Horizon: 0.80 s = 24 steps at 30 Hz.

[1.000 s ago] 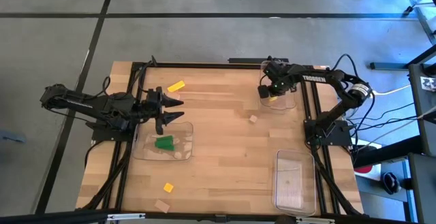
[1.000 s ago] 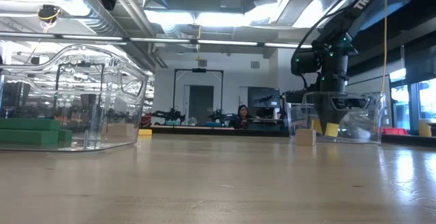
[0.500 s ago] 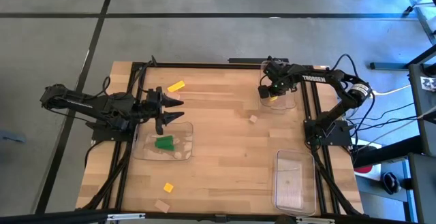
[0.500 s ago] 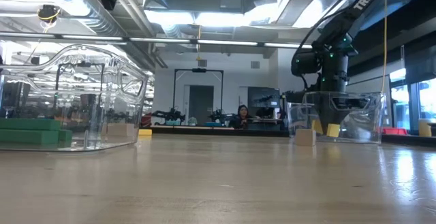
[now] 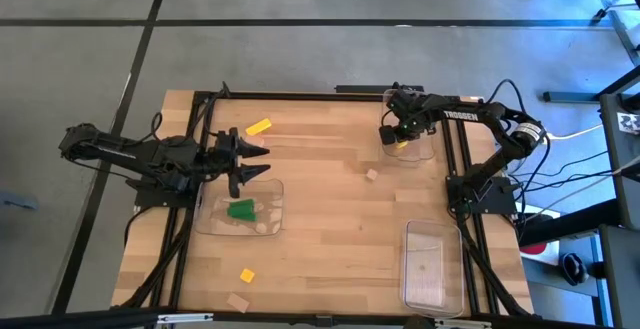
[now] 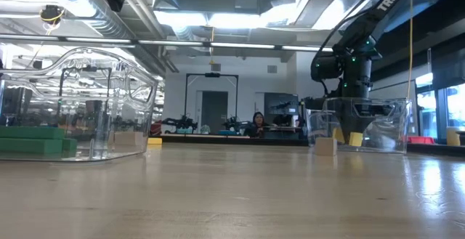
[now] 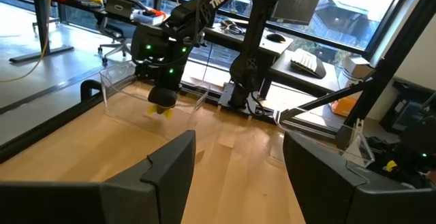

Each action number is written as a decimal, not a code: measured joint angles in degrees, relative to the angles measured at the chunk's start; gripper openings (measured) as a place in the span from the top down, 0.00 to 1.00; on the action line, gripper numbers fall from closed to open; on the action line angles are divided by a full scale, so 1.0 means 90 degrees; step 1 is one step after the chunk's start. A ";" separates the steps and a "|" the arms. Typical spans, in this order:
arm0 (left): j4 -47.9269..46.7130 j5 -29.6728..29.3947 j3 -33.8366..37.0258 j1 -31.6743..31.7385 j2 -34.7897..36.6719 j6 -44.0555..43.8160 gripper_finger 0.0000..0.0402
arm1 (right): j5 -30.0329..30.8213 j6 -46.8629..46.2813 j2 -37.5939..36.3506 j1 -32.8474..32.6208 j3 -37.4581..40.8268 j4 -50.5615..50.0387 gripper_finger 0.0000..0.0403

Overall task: Sort & place blocks by color
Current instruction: Put the right yellow block into the top right transparent bin

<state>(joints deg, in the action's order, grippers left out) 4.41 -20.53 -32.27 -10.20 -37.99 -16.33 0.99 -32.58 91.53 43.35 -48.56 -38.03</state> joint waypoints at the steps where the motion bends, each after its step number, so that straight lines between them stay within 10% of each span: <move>1: -0.0019 0.0000 0.0000 0.0000 -0.0001 -0.0001 0.47 | 0.0000 -0.0004 0.0000 0.0000 0.0000 -0.0001 0.85; 24: -0.0134 0.0000 0.0000 0.0000 -0.0001 -0.0001 0.47 | -0.0146 -0.0115 0.0000 0.0000 0.0000 -0.0030 0.80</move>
<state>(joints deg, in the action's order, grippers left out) 3.20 -20.53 -32.27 -10.20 -38.00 -16.33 -0.32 -33.61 91.53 43.35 -48.56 -38.30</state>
